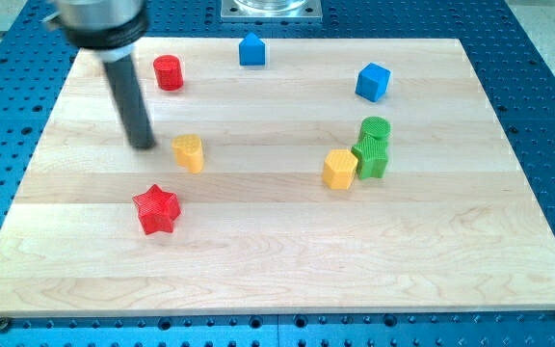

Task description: Move the heart into the green star

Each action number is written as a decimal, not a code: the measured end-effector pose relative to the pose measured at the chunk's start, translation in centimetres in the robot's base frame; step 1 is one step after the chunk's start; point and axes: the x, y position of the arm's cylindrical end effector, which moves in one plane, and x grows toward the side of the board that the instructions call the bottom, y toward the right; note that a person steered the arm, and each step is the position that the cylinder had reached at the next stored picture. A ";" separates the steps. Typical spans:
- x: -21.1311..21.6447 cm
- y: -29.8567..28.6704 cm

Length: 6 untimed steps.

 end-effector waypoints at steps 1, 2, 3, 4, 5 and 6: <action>2.0 8.9; 2.0 19.2; 0.9 10.0; -1.8 17.0; -3.8 18.3; -0.4 24.2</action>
